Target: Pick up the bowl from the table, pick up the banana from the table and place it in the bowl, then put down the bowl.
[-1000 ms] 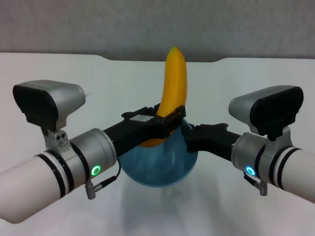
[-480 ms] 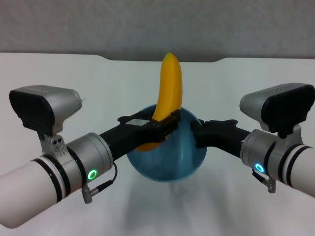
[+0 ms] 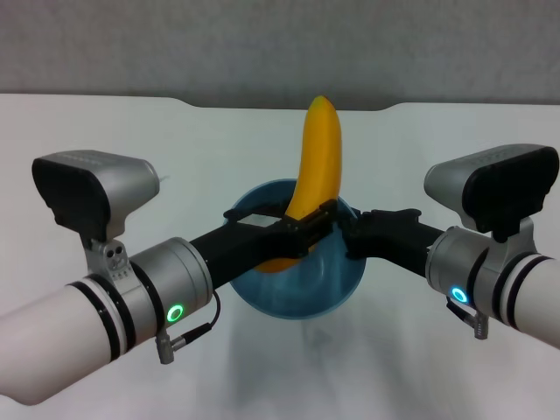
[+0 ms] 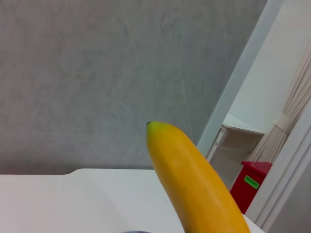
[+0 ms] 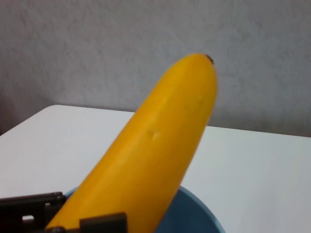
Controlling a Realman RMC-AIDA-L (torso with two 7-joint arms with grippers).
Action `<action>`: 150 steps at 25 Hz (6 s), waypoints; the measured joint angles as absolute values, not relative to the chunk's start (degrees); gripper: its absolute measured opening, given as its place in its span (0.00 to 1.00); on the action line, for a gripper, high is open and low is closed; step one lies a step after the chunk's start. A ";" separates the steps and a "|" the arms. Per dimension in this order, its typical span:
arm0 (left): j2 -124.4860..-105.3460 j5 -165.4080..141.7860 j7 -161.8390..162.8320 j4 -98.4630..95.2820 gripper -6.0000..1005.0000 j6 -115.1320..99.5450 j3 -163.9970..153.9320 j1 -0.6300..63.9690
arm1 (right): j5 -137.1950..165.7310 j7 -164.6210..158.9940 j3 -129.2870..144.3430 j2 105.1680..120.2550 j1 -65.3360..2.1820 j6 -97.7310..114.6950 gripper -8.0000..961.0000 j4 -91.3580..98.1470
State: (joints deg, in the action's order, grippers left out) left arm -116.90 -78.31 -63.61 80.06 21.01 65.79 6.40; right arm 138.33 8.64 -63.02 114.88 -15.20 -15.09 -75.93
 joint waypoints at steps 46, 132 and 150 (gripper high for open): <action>-116.59 -73.66 -74.60 75.73 0.91 21.23 79.00 1.36 | 110.70 31.88 -79.32 115.01 -37.71 -35.41 0.06 -45.64; -116.98 -24.14 -134.61 46.17 0.91 52.36 89.31 -0.24 | 104.91 59.05 -69.00 115.02 -5.75 13.26 0.93 -63.16; -117.44 -16.75 -144.19 27.68 0.91 56.43 87.60 7.97 | 117.30 17.53 -36.36 115.49 -16.29 67.01 0.93 -24.90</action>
